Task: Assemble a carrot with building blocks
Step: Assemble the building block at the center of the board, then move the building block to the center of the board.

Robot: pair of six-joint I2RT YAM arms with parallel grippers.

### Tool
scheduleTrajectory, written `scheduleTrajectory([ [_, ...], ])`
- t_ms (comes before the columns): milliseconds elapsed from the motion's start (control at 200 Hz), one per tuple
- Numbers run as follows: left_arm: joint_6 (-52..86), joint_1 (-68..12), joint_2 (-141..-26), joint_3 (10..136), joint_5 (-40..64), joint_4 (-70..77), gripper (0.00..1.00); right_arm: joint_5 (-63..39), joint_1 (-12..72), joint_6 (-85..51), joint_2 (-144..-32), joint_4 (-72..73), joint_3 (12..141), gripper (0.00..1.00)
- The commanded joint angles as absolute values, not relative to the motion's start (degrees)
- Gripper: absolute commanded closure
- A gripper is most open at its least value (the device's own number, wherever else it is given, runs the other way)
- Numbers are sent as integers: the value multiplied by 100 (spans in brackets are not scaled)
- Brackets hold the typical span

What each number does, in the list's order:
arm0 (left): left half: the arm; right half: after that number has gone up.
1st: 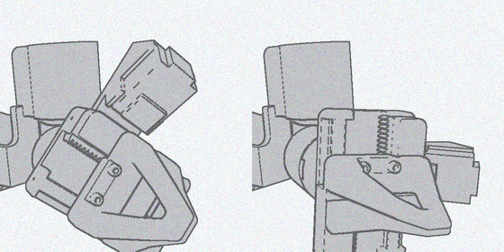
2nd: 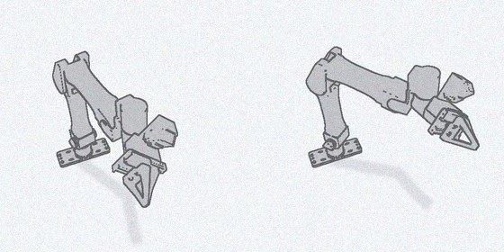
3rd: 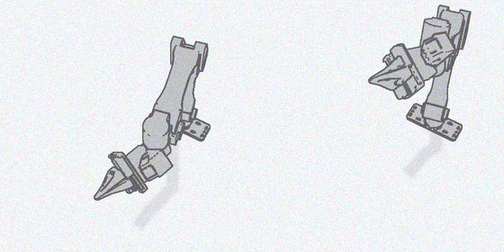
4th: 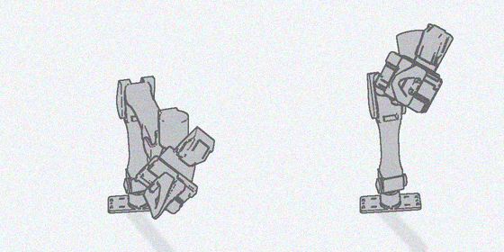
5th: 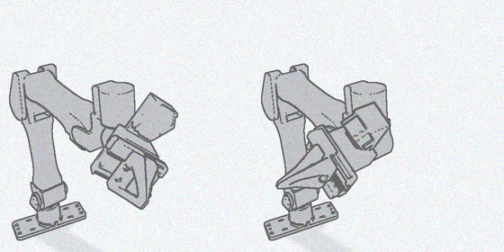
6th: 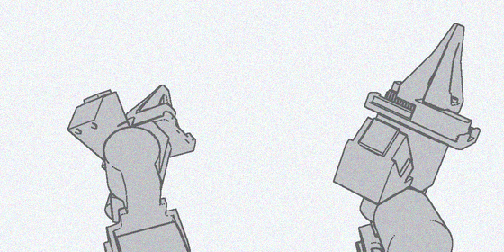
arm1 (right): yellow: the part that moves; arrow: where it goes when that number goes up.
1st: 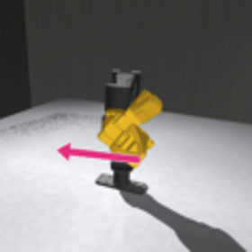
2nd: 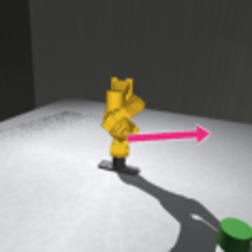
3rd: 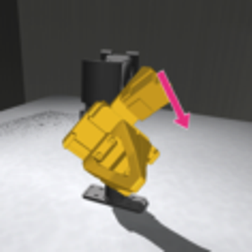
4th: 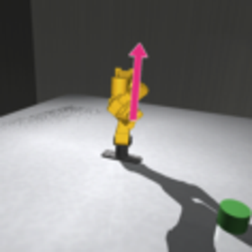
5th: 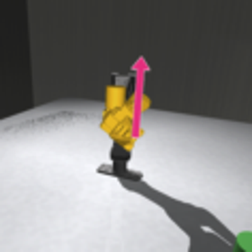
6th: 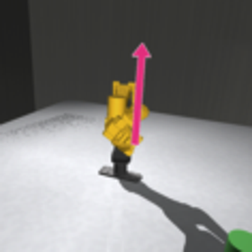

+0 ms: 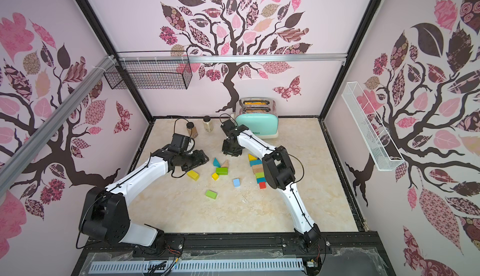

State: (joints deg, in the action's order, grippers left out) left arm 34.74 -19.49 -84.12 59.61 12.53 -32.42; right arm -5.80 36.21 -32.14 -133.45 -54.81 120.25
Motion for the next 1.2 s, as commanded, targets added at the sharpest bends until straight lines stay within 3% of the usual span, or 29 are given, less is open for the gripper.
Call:
scheduleTrajectory([
  [0,3156,-2245,-8498,6030,1299,-3439,27,-375,3647,-2568,-12610,-5742,11849,53],
  [180,2743,-2613,-8754,5980,1116,-3407,25,-447,3645,-2075,-11601,-5888,11122,35],
  [405,2452,-2796,-9293,6007,645,-3249,30,-618,3631,-1878,-10708,-6142,10446,24],
  [495,2303,-3062,-9544,6092,348,-3245,31,-648,3628,-1799,-10543,-6204,10310,11],
  [1010,2138,-3236,-10219,6219,-308,-2920,27,-747,3412,-1733,-9940,-5998,9556,12],
  [1195,2049,-3256,-10305,6223,-176,-2803,35,-782,3401,-1747,-9985,-5960,9546,18],
])
